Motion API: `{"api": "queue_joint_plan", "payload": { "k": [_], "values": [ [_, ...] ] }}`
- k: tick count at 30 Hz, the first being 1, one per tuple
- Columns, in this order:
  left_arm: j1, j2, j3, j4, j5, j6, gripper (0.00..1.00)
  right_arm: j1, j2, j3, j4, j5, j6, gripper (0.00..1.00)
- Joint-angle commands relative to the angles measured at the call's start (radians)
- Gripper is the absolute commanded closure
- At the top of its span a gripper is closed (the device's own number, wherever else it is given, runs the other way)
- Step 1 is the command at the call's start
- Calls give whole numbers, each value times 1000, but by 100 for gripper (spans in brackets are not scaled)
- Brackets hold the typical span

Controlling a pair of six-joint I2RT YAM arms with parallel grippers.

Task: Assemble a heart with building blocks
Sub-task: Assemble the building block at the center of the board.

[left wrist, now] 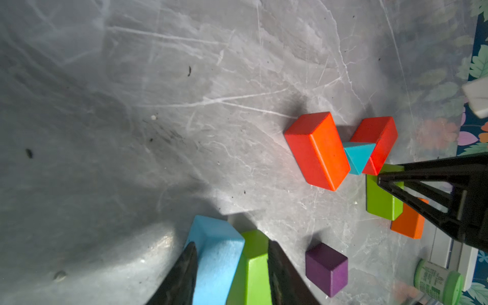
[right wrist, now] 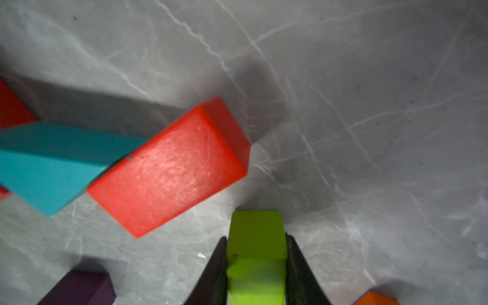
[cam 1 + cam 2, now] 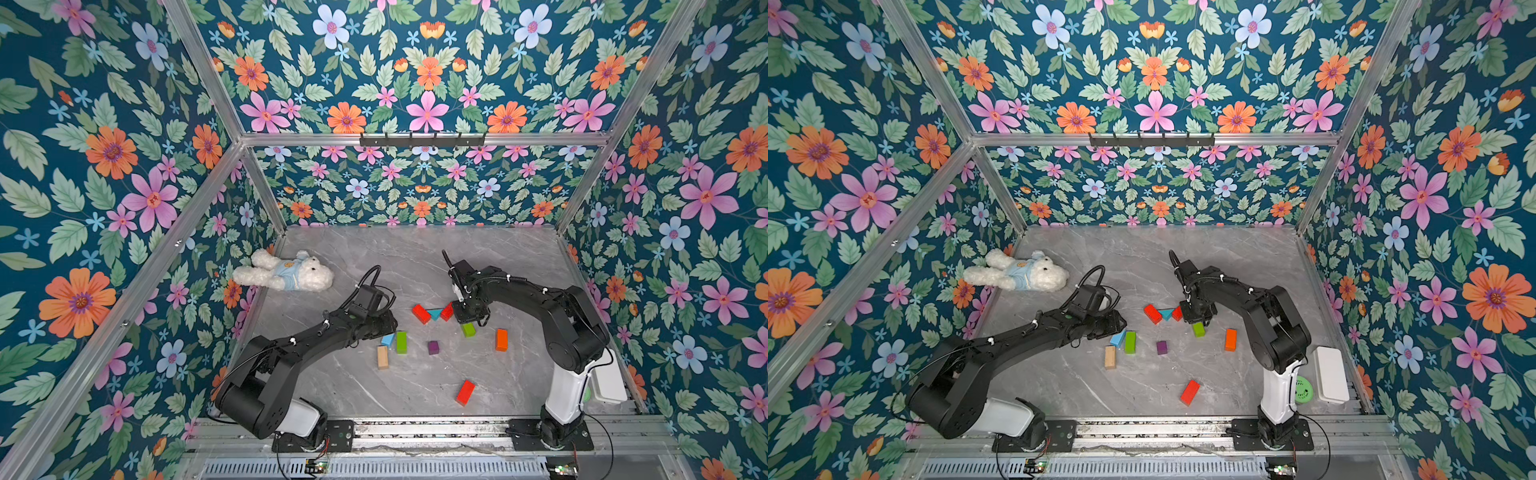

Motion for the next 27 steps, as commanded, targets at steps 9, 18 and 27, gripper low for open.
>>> {"api": "queue_joint_plan", "payload": {
  "k": [9, 18, 27],
  "values": [
    [1, 8, 13, 8, -10, -3, 54, 87, -183, -119, -138, 173, 416, 38],
    [1, 27, 30, 0, -23, 1, 54, 88, -295, -253, 70, -85, 559, 42],
    [1, 28, 39, -2, -28, 1, 55, 48, -191, -229, 83, -95, 588, 48]
  ]
}}
